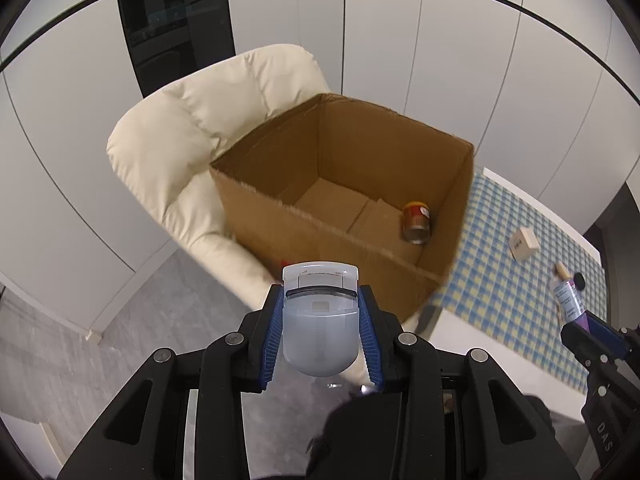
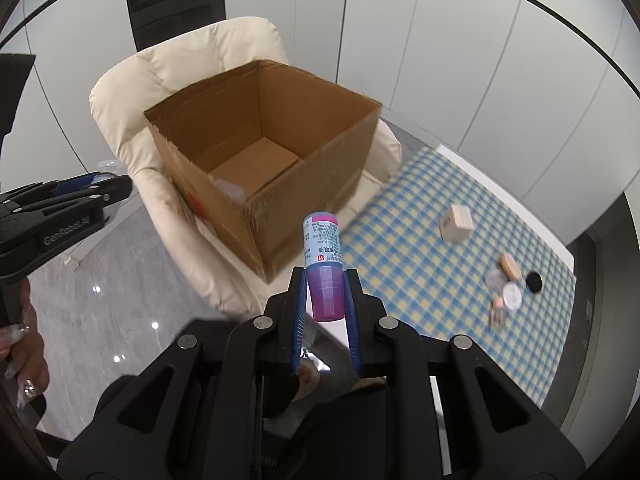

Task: Organize objects
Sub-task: 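Carry the clear case and pink bottle toward the cardboard box with both tools, then release the clear case into the box with the left tool while the right tool drops the bottle in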

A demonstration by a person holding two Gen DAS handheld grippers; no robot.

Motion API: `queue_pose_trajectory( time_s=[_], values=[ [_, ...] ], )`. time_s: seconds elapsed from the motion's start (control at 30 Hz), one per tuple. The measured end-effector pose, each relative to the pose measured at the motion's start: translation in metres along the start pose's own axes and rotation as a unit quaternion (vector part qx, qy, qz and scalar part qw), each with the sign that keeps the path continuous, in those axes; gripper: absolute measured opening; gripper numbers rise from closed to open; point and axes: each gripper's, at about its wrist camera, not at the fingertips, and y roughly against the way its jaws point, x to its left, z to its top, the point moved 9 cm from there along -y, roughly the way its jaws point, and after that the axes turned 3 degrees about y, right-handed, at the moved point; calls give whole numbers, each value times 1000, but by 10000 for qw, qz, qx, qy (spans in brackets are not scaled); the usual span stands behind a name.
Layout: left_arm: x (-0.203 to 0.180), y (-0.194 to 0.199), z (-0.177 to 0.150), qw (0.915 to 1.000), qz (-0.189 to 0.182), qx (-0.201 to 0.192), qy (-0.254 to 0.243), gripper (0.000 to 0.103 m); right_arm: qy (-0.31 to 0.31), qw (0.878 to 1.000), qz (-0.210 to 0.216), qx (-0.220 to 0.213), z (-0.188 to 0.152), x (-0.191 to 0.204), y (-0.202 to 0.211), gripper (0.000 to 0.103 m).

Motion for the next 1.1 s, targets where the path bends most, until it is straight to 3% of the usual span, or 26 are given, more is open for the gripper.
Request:
queue_pose_trajectory(
  time_s=[0.63, 1.1],
  values=[
    [5, -72, 89, 9994, 167, -201, 247, 36, 430, 9982, 221, -361, 112, 37, -80, 19],
    [13, -139, 106, 9989, 352, 156, 257, 36, 397, 9985, 365, 62, 127, 51, -152, 19]
  ],
)
